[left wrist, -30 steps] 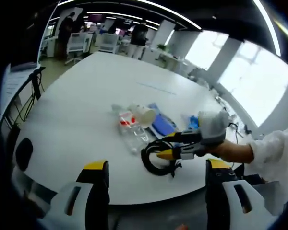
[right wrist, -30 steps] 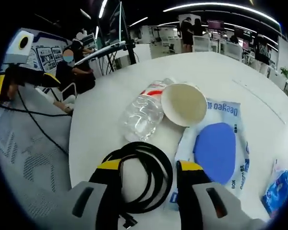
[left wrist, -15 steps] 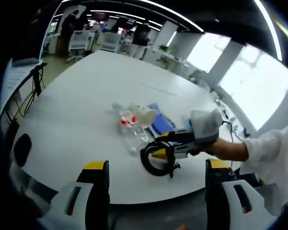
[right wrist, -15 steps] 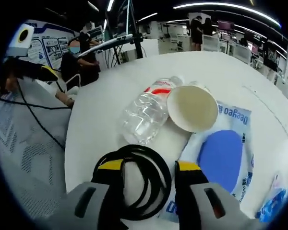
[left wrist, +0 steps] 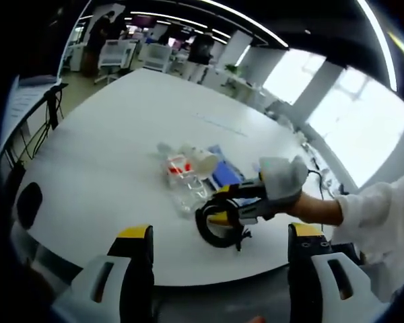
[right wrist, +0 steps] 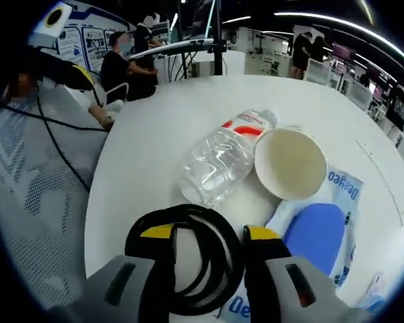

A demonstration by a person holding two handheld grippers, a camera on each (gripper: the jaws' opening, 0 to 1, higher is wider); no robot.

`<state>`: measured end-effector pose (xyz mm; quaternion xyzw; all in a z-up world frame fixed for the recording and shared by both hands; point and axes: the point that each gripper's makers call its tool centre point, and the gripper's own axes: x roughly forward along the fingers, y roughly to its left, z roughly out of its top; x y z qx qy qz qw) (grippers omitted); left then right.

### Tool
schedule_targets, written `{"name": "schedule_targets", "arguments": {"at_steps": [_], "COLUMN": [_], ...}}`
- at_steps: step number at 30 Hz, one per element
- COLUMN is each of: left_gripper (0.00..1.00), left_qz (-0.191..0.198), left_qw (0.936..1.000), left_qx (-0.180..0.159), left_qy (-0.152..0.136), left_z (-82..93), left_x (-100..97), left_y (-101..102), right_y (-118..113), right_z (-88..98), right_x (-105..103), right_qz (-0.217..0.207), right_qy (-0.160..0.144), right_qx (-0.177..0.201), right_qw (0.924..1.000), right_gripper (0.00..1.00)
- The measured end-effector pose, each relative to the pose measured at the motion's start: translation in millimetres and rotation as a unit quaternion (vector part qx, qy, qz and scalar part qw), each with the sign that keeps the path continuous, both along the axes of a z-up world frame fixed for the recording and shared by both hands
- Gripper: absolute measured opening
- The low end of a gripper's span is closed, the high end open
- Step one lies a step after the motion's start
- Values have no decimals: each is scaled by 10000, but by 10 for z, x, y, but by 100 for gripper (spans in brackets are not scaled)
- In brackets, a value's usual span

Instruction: Arrange the tabletop items into an orderly group along one side of the table until the central work area is clear of visible clutter.

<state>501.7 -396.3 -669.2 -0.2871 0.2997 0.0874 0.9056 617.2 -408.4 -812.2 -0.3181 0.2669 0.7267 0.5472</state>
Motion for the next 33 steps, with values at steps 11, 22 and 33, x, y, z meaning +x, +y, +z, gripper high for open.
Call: {"name": "schedule_targets", "arguments": {"at_steps": [11, 22, 33], "left_gripper": [78, 77, 78], "left_qz": [150, 256, 210], "left_qw": [9998, 9994, 9993], "left_qx": [-138, -222, -291], "left_qy": [-65, -118, -125], "left_z": [5, 17, 16], "left_x": [-1, -7, -2], "left_y": [32, 54, 17], "right_y": [-51, -110, -387], "right_z": [49, -2, 137], "right_x": [35, -2, -21], "right_qz": [257, -263, -1036], "right_qy": [-183, 401, 1233], "right_qx": [269, -144, -121], "right_qw": [9991, 9987, 9869], "right_gripper": [11, 0, 0]}}
